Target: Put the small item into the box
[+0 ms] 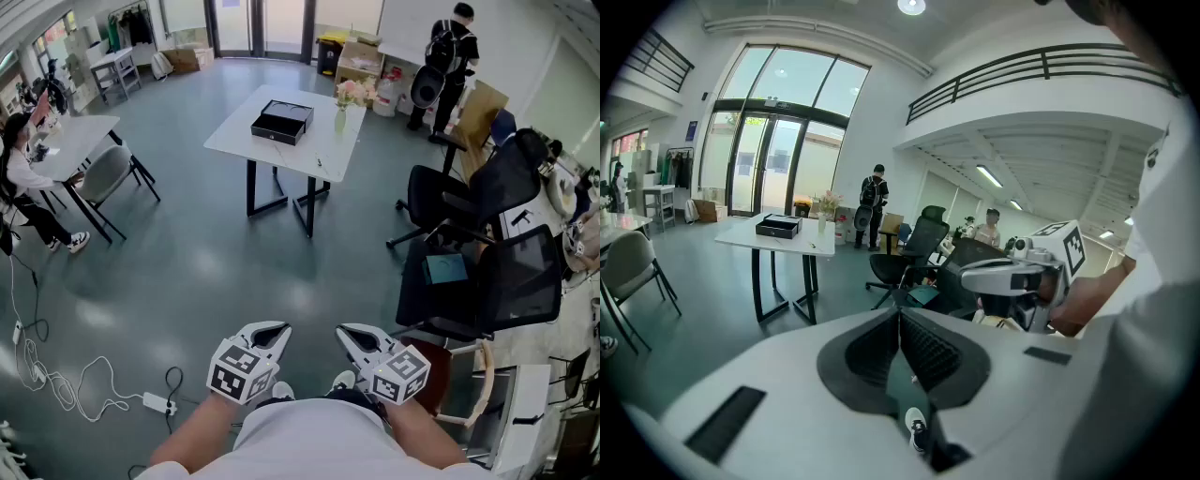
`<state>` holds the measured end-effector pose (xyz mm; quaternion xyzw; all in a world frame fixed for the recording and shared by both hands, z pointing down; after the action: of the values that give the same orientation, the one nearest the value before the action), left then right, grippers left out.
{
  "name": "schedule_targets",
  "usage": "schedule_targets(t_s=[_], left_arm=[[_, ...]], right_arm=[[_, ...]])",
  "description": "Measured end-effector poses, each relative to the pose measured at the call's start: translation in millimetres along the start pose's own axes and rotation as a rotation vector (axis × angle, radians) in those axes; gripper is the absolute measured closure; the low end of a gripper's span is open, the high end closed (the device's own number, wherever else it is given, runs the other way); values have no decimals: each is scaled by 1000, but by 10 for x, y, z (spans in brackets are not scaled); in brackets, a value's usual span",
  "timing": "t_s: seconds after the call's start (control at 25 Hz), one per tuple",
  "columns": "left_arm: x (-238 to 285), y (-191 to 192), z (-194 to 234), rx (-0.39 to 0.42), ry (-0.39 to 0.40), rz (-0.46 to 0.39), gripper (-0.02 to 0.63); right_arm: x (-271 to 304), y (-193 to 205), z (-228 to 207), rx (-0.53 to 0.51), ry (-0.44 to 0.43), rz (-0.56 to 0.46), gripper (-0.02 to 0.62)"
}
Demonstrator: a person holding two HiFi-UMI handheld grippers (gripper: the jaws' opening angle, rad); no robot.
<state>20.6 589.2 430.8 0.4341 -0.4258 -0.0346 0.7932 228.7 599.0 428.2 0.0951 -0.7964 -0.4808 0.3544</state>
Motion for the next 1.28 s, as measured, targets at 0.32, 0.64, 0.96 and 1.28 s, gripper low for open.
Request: schedule_targets(t_s=[0.32, 0.64, 0.96, 1.28], left_arm=[[133, -83, -78, -7, -18, 8, 589], [409, -264, -126, -208, 36, 4, 589], [840, -496, -402, -132, -40, 52, 589], [1308, -673, -681, -108, -63, 95, 589]], right_arm=[[-75, -53, -183, -7, -15, -6, 580], [-213, -236, -493, -33, -96, -22, 580], [-335, -205, -1010, -91, -88, 43, 580], [-425, -89, -1321, -95, -162, 91, 580]])
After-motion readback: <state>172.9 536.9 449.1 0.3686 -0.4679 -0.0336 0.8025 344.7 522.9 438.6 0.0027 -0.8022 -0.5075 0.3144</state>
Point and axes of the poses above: the fingertips, and each gripper's own axes: x forward along the fingers, z to its left, y out of its underside, the point moved 8 cm from there along -x, backward along the fingers, and after that the axes turned 12 degrees about z, right-handed, at the moved point
